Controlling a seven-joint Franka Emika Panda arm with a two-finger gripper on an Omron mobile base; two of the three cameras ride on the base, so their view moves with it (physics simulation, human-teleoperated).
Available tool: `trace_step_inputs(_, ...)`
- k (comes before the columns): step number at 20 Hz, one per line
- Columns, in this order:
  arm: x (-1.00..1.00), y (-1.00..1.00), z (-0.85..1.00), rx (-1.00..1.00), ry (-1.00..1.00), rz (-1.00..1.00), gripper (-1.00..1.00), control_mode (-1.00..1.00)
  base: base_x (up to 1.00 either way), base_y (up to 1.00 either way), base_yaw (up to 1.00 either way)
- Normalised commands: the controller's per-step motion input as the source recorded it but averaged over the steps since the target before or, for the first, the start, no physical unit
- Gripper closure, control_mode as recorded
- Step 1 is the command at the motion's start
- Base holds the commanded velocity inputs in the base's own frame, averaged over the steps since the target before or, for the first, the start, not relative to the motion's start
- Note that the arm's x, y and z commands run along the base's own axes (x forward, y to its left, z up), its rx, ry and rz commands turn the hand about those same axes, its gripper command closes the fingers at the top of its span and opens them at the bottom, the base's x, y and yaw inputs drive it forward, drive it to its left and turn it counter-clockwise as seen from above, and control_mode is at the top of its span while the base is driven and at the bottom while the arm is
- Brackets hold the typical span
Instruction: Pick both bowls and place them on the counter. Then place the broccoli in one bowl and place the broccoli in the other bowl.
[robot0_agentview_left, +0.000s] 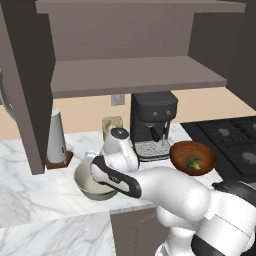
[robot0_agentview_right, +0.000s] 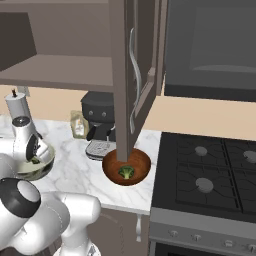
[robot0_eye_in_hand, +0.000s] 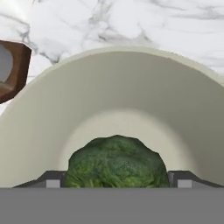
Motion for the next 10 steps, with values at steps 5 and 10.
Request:
trace_step_inputs(5,0.00,0.12,-0.30,0.00,0.00,0.02,1.00,-1.00,0.00,0.00,0.00)
trace_step_inputs(10,0.01,0.11,-0.23,0.00,0.02,0.00,1.00,-1.00,0.00,0.00,0.00)
